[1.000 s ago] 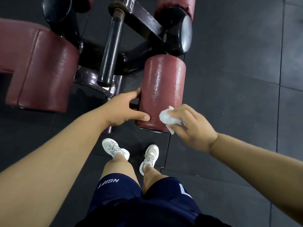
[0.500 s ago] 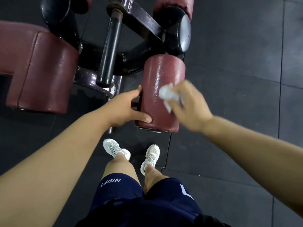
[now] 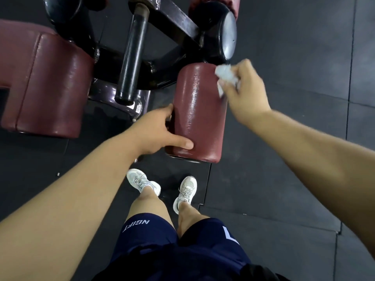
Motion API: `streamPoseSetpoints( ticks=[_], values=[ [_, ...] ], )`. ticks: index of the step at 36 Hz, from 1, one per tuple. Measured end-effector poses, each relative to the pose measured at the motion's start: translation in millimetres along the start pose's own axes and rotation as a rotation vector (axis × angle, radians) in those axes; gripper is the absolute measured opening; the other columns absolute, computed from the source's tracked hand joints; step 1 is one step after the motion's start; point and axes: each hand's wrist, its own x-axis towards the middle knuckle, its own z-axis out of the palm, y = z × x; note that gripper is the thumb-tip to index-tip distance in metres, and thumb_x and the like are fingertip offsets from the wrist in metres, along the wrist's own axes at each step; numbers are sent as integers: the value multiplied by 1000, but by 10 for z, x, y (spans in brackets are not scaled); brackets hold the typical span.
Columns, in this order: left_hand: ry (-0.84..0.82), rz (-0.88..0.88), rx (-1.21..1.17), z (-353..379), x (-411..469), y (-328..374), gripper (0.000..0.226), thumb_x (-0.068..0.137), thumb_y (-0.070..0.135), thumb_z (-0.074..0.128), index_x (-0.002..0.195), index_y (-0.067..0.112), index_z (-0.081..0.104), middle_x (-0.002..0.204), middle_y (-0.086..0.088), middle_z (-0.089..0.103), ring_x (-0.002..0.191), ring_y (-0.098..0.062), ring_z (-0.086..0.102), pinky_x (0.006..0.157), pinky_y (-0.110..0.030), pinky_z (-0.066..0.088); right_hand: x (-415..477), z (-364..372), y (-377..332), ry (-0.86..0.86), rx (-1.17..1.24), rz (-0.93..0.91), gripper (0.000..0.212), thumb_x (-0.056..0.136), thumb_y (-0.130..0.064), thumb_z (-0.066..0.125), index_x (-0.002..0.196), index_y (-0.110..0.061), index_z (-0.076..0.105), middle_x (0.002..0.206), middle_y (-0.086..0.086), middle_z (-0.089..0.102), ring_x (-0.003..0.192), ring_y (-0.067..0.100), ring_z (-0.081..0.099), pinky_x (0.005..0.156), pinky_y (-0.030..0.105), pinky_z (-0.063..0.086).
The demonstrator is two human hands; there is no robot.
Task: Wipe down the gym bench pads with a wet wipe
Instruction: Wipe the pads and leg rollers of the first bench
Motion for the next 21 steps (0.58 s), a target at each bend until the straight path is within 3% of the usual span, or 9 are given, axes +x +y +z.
streamPoseSetpoints(
  ticks=[3, 5, 7, 9, 11, 13, 14, 18, 21],
  values=[
    [-81, -18, -43, -78, 6, -74, 101, 37, 55, 87, 129, 38, 48, 120, 21, 59, 112, -3, 55, 104, -36, 42, -568, 38, -33, -174, -61, -156, 21, 95, -16, 51, 75, -21, 48, 73, -12, 57, 74, 9, 47, 75, 16, 38],
    [-63, -4, 11, -97, -2, -57, 102, 39, 59, 84, 132, 38, 47, 124, 22, 56, 115, -2, 52, 105, -34, 40, -886, 50, 34, -319, -85, -265, 12, 91, -15, 48, 81, -14, 52, 79, -5, 58, 74, 12, 49, 80, 19, 43],
    [-7, 37, 94, -92, -52, 1, 104, 49, 56, 82, 141, 34, 38, 134, 18, 48, 122, -2, 44, 106, -27, 34, -985, 38, 79, -305, -78, -367, 10, 86, -13, 48, 95, -11, 51, 87, 3, 59, 75, 14, 48, 74, 15, 39],
    [58, 71, 169, -41, -101, 101, 109, 57, 55, 79, 148, 26, 26, 140, 11, 38, 128, -5, 36, 103, -22, 28, -856, 23, 138, -271, -105, -421, 18, 85, -15, 50, 100, -4, 52, 88, 11, 59, 77, 17, 48, 69, 21, 41],
    [102, 68, 212, 88, -116, 222, 113, 58, 62, 76, 149, 21, 22, 141, 7, 35, 130, -10, 35, 103, -24, 31, -612, 1, 122, -236, -122, -349, 19, 89, -19, 52, 94, -2, 58, 88, 6, 61, 81, 16, 48, 74, 25, 44],
    [130, 35, 271, 213, -79, 295, 119, 54, 67, 75, 148, 18, 21, 142, 2, 34, 131, -16, 37, 105, -33, 36, -305, -18, 91, -168, -89, -233, 4, 92, -16, 55, 88, -15, 55, 84, -10, 58, 84, 9, 47, 76, 14, 39],
    [142, 18, 288, 237, -61, 309, 119, 52, 68, 75, 147, 17, 24, 141, 1, 36, 129, -17, 39, 104, -37, 38, -147, -20, 71, -106, -63, -179, 8, 91, -13, 56, 88, -18, 50, 83, -12, 55, 84, 10, 46, 72, 13, 35],
    [130, 2, 198, 148, -2, 225, 111, 39, 72, 74, 136, 29, 41, 129, 9, 50, 117, -14, 50, 98, -41, 45, 303, -35, 69, 36, 11, 80, 17, 91, -23, 56, 92, -16, 40, 94, 0, 54, 84, 18, 50, 65, 22, 37],
    [64, 17, -37, 73, 3, 82, 102, 38, 60, 83, 131, 35, 48, 119, 15, 59, 112, -5, 55, 99, -37, 46, 173, 4, 48, 66, 59, 132, 18, 90, -25, 57, 90, -18, 40, 93, 0, 58, 83, 18, 53, 67, 28, 42]
  ],
)
